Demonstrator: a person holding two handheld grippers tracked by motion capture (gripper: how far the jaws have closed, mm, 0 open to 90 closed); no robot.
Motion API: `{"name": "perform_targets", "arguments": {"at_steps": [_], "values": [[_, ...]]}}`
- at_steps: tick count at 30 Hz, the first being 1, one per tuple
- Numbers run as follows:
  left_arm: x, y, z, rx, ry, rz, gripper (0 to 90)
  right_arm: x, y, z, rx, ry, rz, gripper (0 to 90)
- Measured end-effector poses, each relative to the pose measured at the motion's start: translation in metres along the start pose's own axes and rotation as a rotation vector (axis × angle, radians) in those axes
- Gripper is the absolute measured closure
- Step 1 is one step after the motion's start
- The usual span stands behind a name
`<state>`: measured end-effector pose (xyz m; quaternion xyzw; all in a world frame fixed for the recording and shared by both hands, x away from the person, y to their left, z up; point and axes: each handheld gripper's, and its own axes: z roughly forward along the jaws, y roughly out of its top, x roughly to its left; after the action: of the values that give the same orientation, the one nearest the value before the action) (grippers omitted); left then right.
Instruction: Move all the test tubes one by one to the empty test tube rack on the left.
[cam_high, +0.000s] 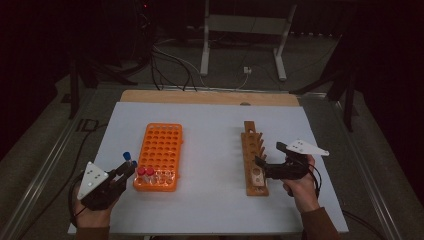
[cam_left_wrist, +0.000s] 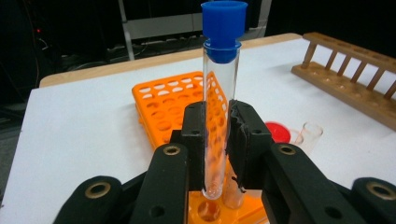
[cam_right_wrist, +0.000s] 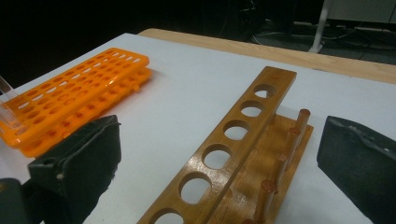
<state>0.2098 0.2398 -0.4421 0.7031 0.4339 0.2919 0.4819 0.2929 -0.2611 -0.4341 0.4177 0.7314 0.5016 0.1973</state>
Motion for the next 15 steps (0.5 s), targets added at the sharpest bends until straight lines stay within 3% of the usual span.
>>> {"name": "perform_targets", "arguments": {"at_steps": [8, 15], "values": [[0.000, -0.014, 0.005, 0.025, -0.014, 0.006, 77.8, 0.000, -0.002, 0.001, 0.004, 0.000, 0.001, 0.2], [0.004, -0.024, 0.012, 0.036, -0.034, -0.012, 77.7, 0.000, -0.002, 0.001, 0.002, 0.001, 0.004, 0.2]]}}
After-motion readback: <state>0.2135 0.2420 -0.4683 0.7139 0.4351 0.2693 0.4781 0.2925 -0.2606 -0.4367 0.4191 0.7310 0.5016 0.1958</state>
